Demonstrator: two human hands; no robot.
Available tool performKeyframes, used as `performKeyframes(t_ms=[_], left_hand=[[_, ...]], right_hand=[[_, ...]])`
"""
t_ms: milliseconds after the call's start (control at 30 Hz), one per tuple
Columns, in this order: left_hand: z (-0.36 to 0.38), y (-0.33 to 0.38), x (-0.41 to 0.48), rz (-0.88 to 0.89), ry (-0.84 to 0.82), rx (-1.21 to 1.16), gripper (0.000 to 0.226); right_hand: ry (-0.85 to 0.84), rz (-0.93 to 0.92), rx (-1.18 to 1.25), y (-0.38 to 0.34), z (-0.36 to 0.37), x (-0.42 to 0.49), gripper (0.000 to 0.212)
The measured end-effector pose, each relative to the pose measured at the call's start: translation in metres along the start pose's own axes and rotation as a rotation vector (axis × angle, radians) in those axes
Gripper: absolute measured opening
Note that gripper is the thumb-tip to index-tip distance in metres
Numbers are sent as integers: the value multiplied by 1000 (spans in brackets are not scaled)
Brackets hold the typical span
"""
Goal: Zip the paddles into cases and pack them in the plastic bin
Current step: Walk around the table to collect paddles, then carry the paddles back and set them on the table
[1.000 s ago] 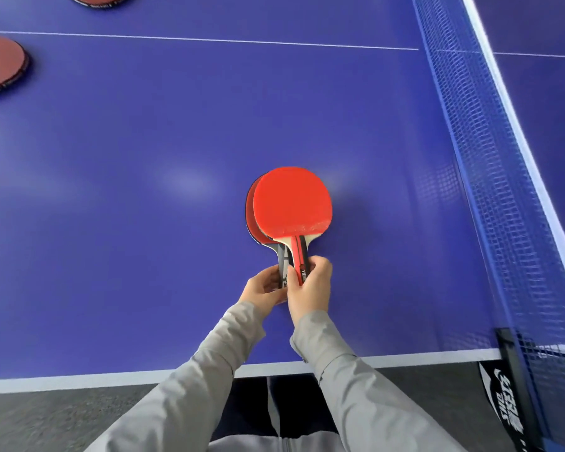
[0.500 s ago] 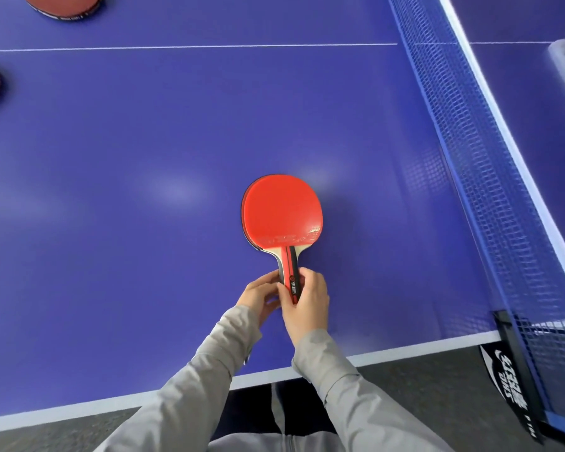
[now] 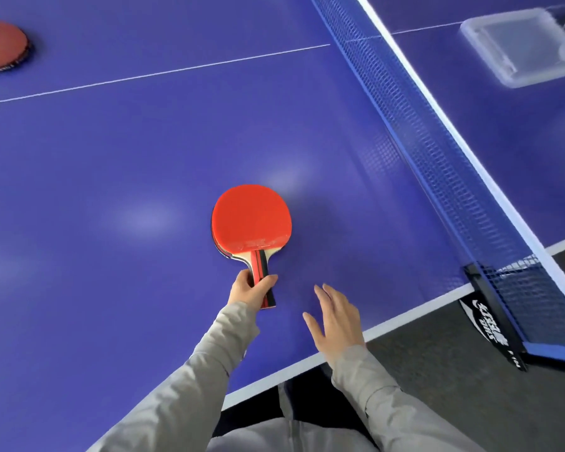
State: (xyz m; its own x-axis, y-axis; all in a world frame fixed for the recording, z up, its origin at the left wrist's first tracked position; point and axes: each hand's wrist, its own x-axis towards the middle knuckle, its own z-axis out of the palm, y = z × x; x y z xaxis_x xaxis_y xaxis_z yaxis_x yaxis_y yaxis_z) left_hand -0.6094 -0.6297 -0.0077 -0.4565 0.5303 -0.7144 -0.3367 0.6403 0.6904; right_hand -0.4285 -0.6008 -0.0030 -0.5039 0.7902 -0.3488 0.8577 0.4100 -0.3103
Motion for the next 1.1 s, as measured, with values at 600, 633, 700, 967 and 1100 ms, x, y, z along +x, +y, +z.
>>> performKeyframes(t_ms=[600,633,700,967,1100], left_hand=[[54,-18,-129,227,-319,384,43],[64,-25,-143,243,-336,408,42],[86,-44,-170,300,-368,468,32],[185,-121,-282,360,-549,561,31],[221,-142,-316,374,-655,668,32]], right_hand=[[-337,637,64,133,70,-222,62],[-343,655,99,141,74,-235,62],[-344,681,166,156,82,-264,62],[-391,805,370,221,114,-392,61],[-378,881,421,242,127,-441,61]])
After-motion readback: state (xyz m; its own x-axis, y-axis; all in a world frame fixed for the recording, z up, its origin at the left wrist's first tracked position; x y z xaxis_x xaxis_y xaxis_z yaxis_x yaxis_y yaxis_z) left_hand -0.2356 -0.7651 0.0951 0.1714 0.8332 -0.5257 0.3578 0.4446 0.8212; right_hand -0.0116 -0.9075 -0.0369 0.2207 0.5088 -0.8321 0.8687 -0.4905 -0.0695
